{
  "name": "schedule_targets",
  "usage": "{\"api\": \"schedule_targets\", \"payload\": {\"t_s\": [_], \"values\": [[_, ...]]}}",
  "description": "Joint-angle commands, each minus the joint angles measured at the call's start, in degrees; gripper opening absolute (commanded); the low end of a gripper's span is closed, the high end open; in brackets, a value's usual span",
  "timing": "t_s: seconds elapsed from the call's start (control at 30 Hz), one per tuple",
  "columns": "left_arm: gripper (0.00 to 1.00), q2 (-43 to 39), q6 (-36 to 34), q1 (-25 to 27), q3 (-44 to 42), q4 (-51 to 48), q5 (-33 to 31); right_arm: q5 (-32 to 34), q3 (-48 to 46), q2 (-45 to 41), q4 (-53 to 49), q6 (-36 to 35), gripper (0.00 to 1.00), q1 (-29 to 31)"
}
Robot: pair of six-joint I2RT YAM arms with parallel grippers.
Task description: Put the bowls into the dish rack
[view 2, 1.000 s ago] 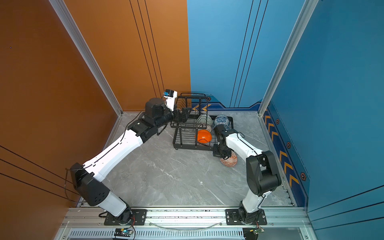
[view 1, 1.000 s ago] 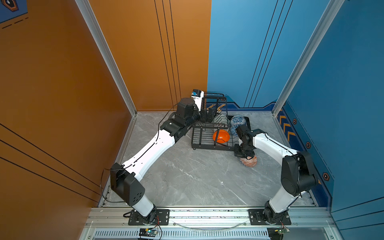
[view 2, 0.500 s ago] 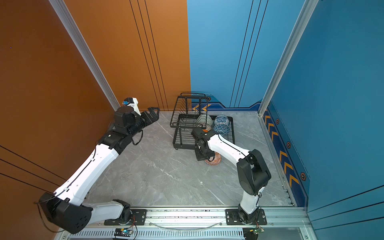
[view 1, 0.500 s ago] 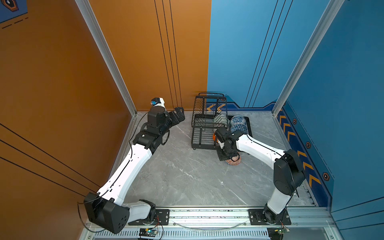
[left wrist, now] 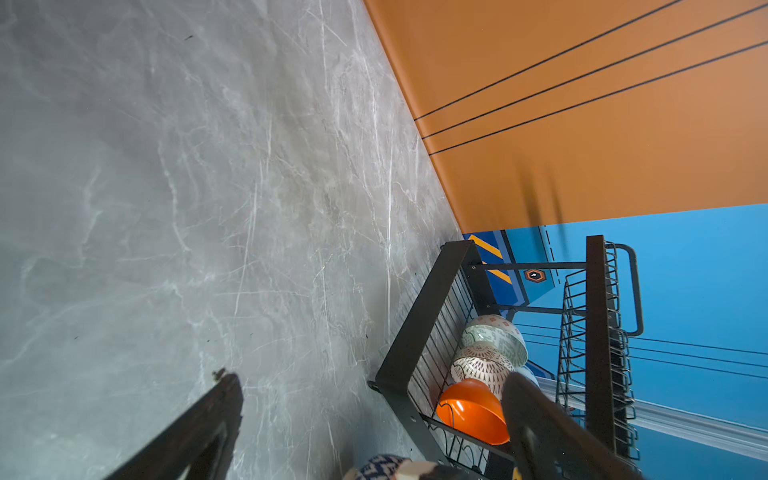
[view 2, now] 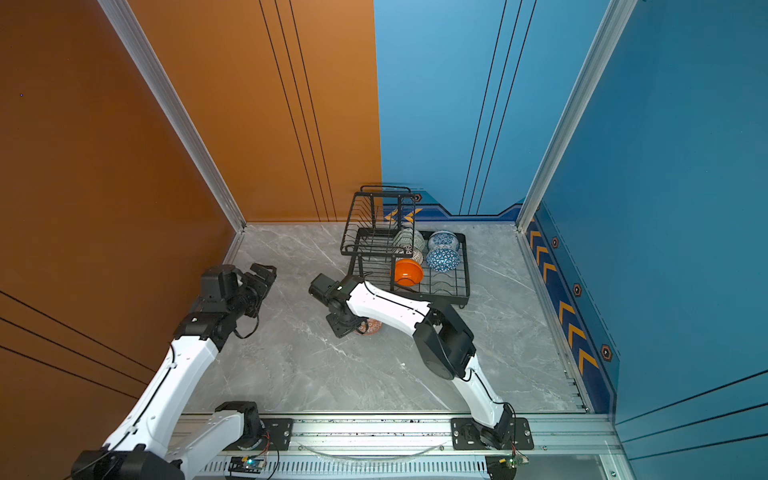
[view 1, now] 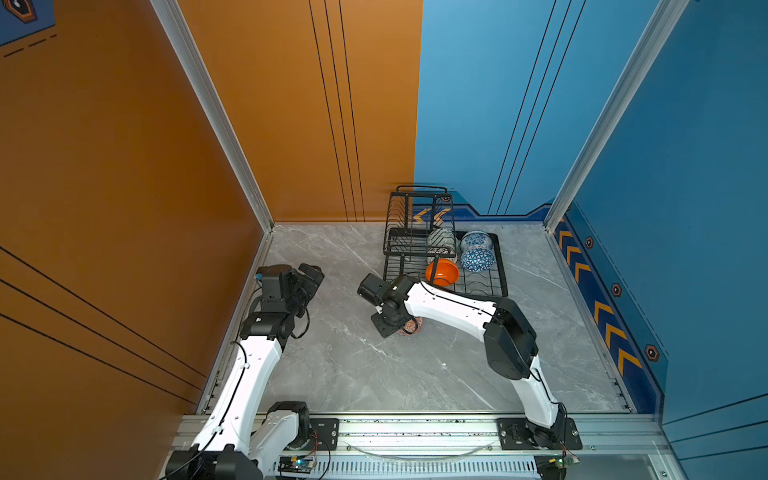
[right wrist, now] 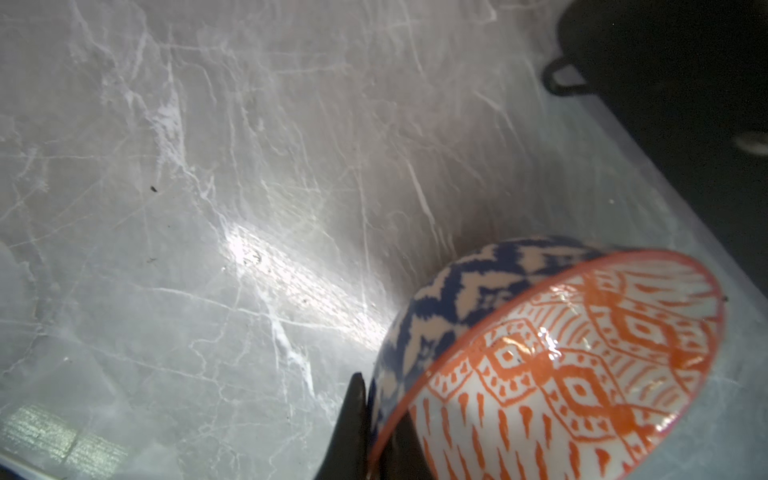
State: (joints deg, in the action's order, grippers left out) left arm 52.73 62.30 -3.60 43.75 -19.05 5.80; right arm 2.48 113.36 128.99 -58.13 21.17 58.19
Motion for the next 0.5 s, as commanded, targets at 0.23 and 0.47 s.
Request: {"api": "schedule_targets", "payload": {"t_s": [0.23,0.47], "values": [[0.98,-7.1,2.3,-11.6,-5.5,-5.7,12.3,2.2,14.7,9.8,-8.7,-4.1,0.0,2.5],[0.98,-7.8,4.0,-10.9,-7.4,-5.6,11.9,1.6,19.5,12.3,-11.0,-4.8,0.14,3.6]]}}
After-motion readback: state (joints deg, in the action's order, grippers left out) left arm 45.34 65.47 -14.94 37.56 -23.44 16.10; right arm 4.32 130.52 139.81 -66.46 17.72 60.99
